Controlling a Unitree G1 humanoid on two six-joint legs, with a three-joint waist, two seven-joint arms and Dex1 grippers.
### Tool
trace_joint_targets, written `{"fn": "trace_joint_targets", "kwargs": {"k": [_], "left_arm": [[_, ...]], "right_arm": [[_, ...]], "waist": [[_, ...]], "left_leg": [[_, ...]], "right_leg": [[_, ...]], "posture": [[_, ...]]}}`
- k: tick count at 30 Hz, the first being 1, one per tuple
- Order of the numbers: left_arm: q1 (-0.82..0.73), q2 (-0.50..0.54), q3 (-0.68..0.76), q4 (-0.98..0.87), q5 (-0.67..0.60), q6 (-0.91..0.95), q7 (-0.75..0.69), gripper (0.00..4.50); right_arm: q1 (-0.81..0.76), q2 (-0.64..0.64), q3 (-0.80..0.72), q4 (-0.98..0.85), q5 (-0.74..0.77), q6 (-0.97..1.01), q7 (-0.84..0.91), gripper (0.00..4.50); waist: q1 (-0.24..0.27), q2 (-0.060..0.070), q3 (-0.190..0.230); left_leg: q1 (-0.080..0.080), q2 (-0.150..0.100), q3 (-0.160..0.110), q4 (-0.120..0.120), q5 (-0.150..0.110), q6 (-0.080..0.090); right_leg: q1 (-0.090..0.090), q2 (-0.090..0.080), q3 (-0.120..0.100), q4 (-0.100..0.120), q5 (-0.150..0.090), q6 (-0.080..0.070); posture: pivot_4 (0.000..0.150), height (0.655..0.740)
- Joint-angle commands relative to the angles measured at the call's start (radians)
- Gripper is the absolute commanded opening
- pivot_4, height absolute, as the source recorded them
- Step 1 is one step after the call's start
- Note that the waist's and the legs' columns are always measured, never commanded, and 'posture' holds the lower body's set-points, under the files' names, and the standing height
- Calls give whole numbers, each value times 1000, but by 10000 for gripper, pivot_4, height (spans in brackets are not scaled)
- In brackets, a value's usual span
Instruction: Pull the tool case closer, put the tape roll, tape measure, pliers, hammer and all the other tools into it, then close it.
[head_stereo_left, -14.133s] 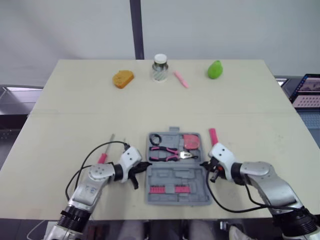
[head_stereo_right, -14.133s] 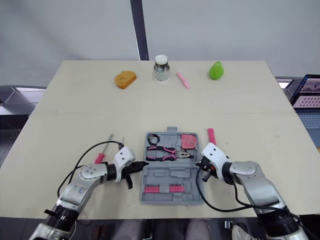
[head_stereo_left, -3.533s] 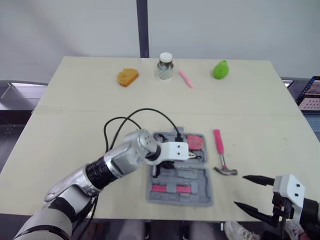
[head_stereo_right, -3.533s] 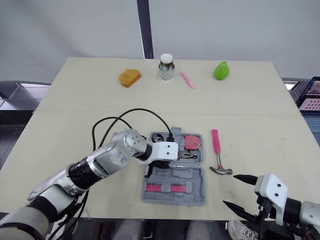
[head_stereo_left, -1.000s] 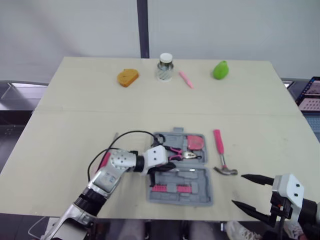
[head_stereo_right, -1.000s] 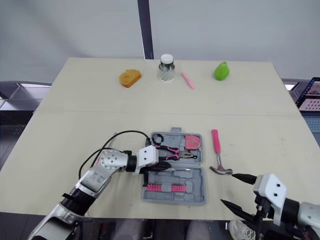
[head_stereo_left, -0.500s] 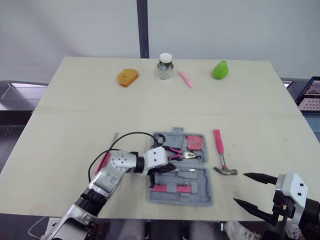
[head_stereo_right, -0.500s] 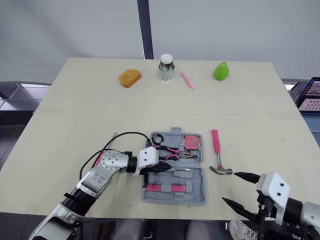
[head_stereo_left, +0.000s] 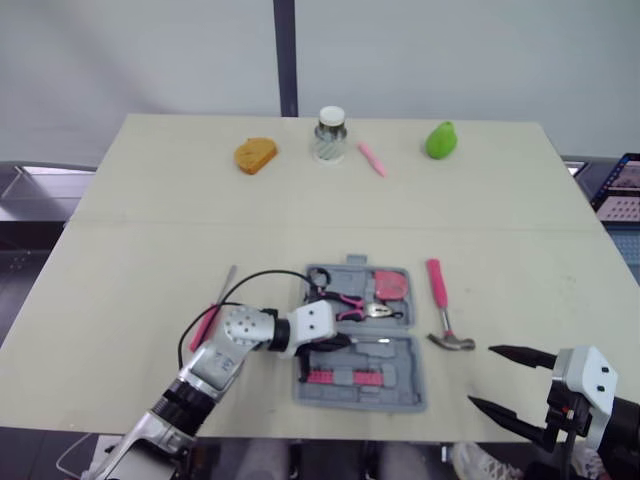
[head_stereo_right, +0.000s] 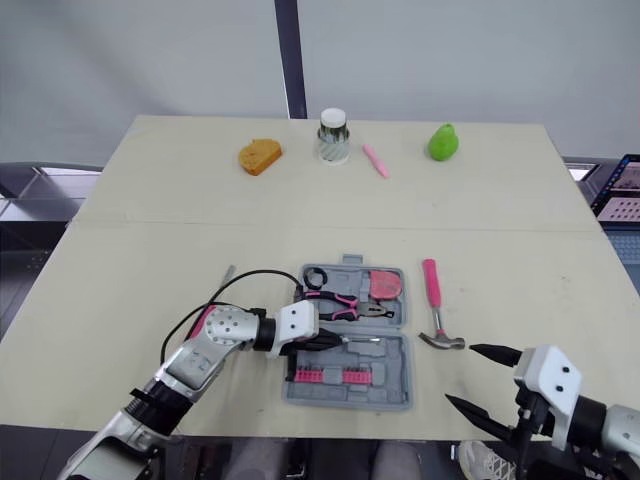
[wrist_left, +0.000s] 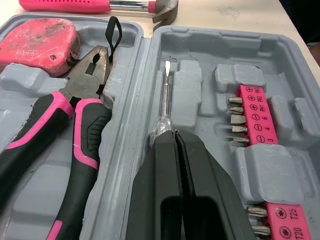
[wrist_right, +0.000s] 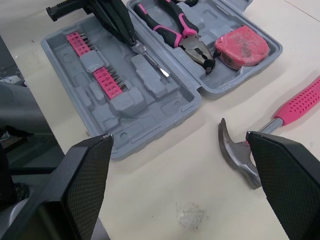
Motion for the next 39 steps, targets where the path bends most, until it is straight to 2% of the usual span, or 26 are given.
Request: {"fn": "trace_joint_targets", "kwargs": {"k": [1,15,28,39], "left_arm": [[15,-16,5,30,-6,12,5,1014],[29,-20,21,46,-12,60,15,1014],[36,8,-45,70,58,114,32,1014],[37,12,-75,78,72,145,36,1014]], "right_arm": [[12,6,-38,-12,17,-7,-8,45000],[26,9,-49,-17,20,-6,-11,45000],[39,8,-58,-25,22,-2,-10,45000],[32,6,-66,-30,37,4,-9,45000]], "waist": [[1,1,-1],[-1,1,-1],[-1,0,-8],[-1,4,-18]], "left_leg": [[0,0,0,0,0,0],[0,0,0,0,0,0],[2,0,0,-1,-1,0],[3,1,0,-1,-3,0]], "right_leg": [[0,0,0,0,0,0],[0,0,0,0,0,0],[1,0,0,-2,0,0],[3,-1,1,-6,0,0]], "posture": [[1500,6950],[1500,6950],[1500,6950],[1500,6950]]}}
